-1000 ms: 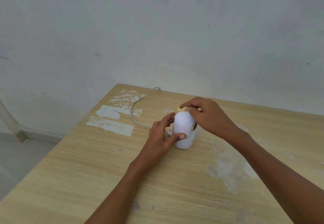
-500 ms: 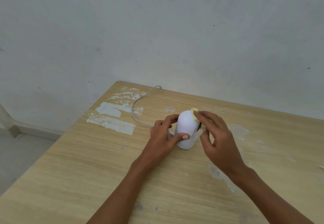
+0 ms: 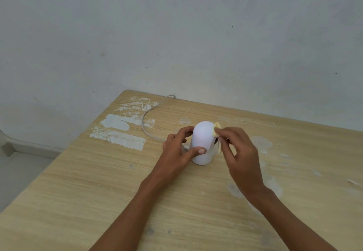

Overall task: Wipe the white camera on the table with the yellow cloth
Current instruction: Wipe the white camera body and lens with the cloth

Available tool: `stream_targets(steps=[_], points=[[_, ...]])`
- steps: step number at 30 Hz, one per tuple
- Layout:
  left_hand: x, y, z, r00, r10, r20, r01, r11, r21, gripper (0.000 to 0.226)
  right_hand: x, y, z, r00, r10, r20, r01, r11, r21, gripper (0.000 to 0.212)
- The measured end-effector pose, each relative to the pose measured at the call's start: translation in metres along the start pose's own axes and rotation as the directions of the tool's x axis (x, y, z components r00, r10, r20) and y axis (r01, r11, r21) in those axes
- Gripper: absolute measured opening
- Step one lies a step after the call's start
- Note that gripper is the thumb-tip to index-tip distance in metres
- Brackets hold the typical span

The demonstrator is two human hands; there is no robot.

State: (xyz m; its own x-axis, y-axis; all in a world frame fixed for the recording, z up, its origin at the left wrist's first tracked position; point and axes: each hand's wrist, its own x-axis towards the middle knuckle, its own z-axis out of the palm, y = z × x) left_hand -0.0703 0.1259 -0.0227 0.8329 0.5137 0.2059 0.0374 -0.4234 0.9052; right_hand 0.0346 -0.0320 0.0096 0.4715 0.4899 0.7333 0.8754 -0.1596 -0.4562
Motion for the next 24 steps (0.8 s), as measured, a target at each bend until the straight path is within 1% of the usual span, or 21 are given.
stream_targets(steps=[3, 5, 7, 11, 13, 18, 20, 24], points=[[0.000, 0.001, 0.000, 1.000, 0.017, 0.003, -0.017, 1.000, 0.003, 0.060, -0.018, 0.000, 0.002, 0.969, -0.219, 0.113, 0.236, 0.956, -0.174, 0.028], [-0.001, 0.002, 0.000, 0.999, 0.034, 0.007, -0.034, 0.999, 0.012, 0.065, -0.023, 0.003, 0.002, 0.949, -0.275, 0.155, 0.305, 0.926, -0.223, 0.028], [-0.001, 0.001, -0.001, 0.999, 0.034, 0.005, -0.034, 0.999, 0.005, 0.066, -0.020, 0.005, -0.001, 0.954, -0.264, 0.138, 0.290, 0.931, -0.220, 0.028], [-0.001, 0.001, -0.001, 1.000, 0.030, 0.002, -0.030, 1.000, 0.010, 0.065, -0.002, 0.006, -0.006, 0.982, -0.185, 0.043, 0.190, 0.959, -0.211, 0.030], [-0.001, 0.000, -0.001, 0.999, 0.036, 0.000, -0.036, 0.999, 0.017, 0.063, 0.000, 0.004, -0.003, 0.978, -0.203, 0.051, 0.210, 0.956, -0.204, 0.030], [0.001, -0.002, 0.000, 0.999, 0.046, -0.001, -0.046, 0.999, 0.018, 0.062, -0.023, 0.004, 0.000, 0.951, -0.265, 0.160, 0.295, 0.933, -0.207, 0.031], [0.001, -0.002, 0.000, 0.999, 0.047, 0.004, -0.047, 0.999, 0.016, 0.063, -0.021, 0.004, -0.002, 0.952, -0.267, 0.147, 0.294, 0.933, -0.208, 0.029], [0.000, -0.002, -0.001, 0.999, 0.047, 0.003, -0.047, 0.999, 0.016, 0.062, -0.005, 0.005, -0.002, 0.974, -0.218, 0.064, 0.227, 0.951, -0.212, 0.028]])
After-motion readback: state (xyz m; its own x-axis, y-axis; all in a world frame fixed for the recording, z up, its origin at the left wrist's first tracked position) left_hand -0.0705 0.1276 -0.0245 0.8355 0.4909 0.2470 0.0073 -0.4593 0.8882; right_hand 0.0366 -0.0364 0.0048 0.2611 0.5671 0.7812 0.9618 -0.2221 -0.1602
